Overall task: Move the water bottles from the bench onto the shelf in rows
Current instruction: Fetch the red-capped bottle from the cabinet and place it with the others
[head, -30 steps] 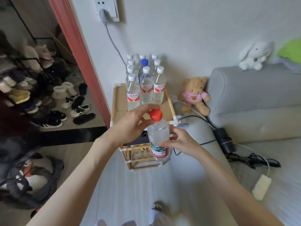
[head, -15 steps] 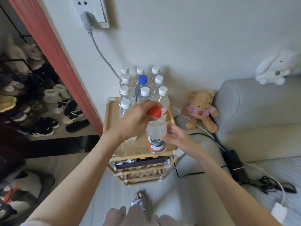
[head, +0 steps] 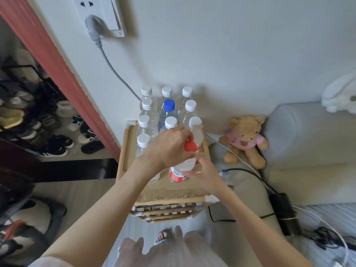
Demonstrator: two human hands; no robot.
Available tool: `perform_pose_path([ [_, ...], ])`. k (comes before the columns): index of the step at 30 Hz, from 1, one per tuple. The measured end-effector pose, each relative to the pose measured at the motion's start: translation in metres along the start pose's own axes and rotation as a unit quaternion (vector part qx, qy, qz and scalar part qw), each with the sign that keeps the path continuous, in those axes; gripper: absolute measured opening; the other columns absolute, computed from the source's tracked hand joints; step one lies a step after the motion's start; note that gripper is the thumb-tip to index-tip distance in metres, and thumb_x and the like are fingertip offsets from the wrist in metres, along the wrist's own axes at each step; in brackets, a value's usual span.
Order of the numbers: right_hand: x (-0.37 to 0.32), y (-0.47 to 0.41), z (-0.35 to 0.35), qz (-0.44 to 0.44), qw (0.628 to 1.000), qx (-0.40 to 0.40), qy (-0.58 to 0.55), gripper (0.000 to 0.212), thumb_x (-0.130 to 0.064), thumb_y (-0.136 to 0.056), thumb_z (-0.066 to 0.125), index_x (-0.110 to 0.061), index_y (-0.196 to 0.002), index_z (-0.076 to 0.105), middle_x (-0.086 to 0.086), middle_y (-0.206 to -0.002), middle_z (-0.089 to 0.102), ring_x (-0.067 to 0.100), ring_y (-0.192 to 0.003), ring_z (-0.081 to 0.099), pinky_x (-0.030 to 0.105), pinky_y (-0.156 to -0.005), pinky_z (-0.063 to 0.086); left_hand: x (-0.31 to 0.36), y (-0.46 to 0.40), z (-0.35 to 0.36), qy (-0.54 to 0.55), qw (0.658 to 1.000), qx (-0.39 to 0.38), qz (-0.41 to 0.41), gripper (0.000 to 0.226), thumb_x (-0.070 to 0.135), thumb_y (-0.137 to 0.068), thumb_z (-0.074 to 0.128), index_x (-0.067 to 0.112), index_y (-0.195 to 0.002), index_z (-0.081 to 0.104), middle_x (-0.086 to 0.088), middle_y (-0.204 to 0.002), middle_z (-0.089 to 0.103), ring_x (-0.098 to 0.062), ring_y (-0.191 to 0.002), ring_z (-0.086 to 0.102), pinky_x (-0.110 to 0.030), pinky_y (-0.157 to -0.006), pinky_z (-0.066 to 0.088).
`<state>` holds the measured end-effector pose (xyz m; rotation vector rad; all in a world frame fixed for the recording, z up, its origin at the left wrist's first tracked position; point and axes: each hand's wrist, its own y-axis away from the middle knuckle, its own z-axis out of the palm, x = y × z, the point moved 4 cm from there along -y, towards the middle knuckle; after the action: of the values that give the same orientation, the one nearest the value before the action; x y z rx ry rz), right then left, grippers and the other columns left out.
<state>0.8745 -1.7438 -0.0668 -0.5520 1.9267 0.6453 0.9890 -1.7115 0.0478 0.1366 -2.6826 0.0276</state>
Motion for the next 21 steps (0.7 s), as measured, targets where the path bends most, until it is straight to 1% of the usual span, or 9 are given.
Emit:
perform_pose_path([
  [4,0.000,-0.004,-0.002,-0.003,0.999,-0.037,-0.025,0.045,-0.017,-0.078,0.069,-0.038,-0.108,0.044,-0.020,-0.105,0.049,-0.004,-0.101,0.049,0.020,-0.089,0.043,-0.005,-0.001,-0.001,0.033,0.999,-0.037,0.015,0.036,0.024,-0.077,0.067,0.015,-0.109,0.056,-0.003,-0.107,0.054,-0.022,-0.094,0.053,-0.032,-0.083,0.042],
  [5,0.002,-0.006,-0.002,0.003,0.998,-0.040,-0.041,0.049,-0.016,-0.078,0.069,-0.035,-0.114,0.042,-0.018,-0.108,0.051,-0.006,-0.102,0.050,0.022,-0.090,0.045,-0.007,0.000,-0.001,0.043,0.997,-0.053,0.029,0.036,0.017,-0.078,0.066,0.015,-0.113,0.057,-0.003,-0.112,0.053,-0.021,-0.098,0.052,-0.028,-0.084,0.040],
  [7,0.006,-0.008,-0.003,0.015,0.996,-0.046,-0.075,0.055,-0.011,-0.079,0.069,-0.022,-0.123,0.038,-0.005,-0.121,0.052,0.002,-0.112,0.050,0.022,-0.089,0.047,-0.012,0.002,-0.003,0.066,0.994,-0.079,0.044,0.038,0.005,-0.080,0.062,0.014,-0.117,0.057,-0.004,-0.118,0.054,-0.020,-0.101,0.052,-0.020,-0.084,0.036],
  [9,0.010,-0.008,-0.003,0.010,0.994,-0.062,-0.085,0.051,-0.008,-0.081,0.066,-0.016,-0.122,0.037,0.002,-0.127,0.049,0.011,-0.121,0.046,0.018,-0.088,0.046,-0.014,0.003,-0.006,0.072,0.993,-0.089,0.036,0.040,0.001,-0.080,0.061,0.015,-0.117,0.058,-0.005,-0.117,0.056,-0.021,-0.103,0.051,-0.020,-0.084,0.035],
  [11,0.009,-0.006,-0.002,-0.011,0.994,-0.076,-0.074,0.043,-0.008,-0.085,0.062,-0.023,-0.118,0.041,-0.004,-0.123,0.049,0.009,-0.119,0.046,0.013,-0.086,0.045,-0.015,0.004,-0.008,0.061,0.995,-0.079,0.020,0.038,0.003,-0.079,0.061,0.015,-0.116,0.058,-0.003,-0.113,0.055,-0.019,-0.099,0.049,-0.021,-0.082,0.035],
  [14,0.005,-0.006,-0.001,-0.042,0.998,-0.054,-0.018,0.044,-0.017,-0.082,0.065,-0.029,-0.120,0.047,-0.015,-0.114,0.050,0.008,-0.114,0.048,0.016,-0.090,0.044,-0.013,0.004,-0.008,0.037,0.997,-0.064,0.009,0.033,0.009,-0.080,0.062,0.015,-0.112,0.058,0.002,-0.102,0.049,-0.013,-0.089,0.043,-0.022,-0.078,0.033],
  [16,0.004,-0.007,0.000,-0.039,0.999,-0.033,-0.016,0.046,-0.020,-0.078,0.070,-0.030,-0.116,0.046,-0.018,-0.106,0.054,0.000,-0.104,0.052,0.011,-0.081,0.044,-0.011,0.004,-0.008,0.017,0.998,-0.054,0.004,0.030,0.014,-0.081,0.062,0.014,-0.111,0.059,0.003,-0.097,0.046,-0.014,-0.089,0.044,-0.023,-0.079,0.034],
  [19,0.006,-0.009,0.006,-0.001,0.999,-0.018,-0.048,0.051,-0.021,-0.073,0.075,-0.022,-0.114,0.044,-0.009,-0.111,0.056,0.000,-0.102,0.053,0.006,-0.073,0.042,-0.011,0.005,-0.009,-0.011,0.999,-0.032,-0.015,0.027,0.024,-0.081,0.062,0.015,-0.107,0.060,0.000,-0.096,0.050,-0.020,-0.098,0.049,-0.029,-0.081,0.038],
  [21,0.006,-0.011,0.010,-0.004,0.999,-0.015,-0.052,0.046,-0.019,-0.074,0.074,-0.019,-0.111,0.047,-0.004,-0.112,0.055,0.002,-0.102,0.053,0.001,-0.069,0.042,-0.012,0.005,-0.010,-0.021,0.999,-0.017,-0.024,0.029,0.028,-0.082,0.062,0.015,-0.107,0.060,-0.003,-0.100,0.054,-0.019,-0.099,0.048,-0.023,-0.076,0.034],
])
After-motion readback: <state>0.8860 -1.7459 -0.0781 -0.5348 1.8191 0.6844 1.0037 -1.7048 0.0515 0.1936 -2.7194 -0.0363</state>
